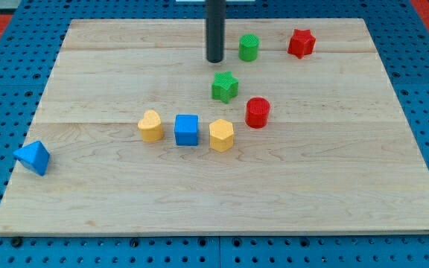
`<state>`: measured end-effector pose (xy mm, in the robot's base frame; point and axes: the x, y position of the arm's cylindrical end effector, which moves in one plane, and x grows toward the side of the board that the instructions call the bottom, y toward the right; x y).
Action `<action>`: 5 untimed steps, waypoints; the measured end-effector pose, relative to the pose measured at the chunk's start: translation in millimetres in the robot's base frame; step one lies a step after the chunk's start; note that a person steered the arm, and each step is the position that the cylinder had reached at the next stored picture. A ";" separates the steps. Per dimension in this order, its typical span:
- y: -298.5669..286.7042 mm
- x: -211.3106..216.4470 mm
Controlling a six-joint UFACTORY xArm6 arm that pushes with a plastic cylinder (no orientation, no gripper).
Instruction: Push the blue triangle below the green circle
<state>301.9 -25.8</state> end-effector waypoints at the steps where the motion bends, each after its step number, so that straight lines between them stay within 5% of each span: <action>1: -54.6 58.0; 3: 114.2 72.0; 5: 157.0 112.9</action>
<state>414.8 131.2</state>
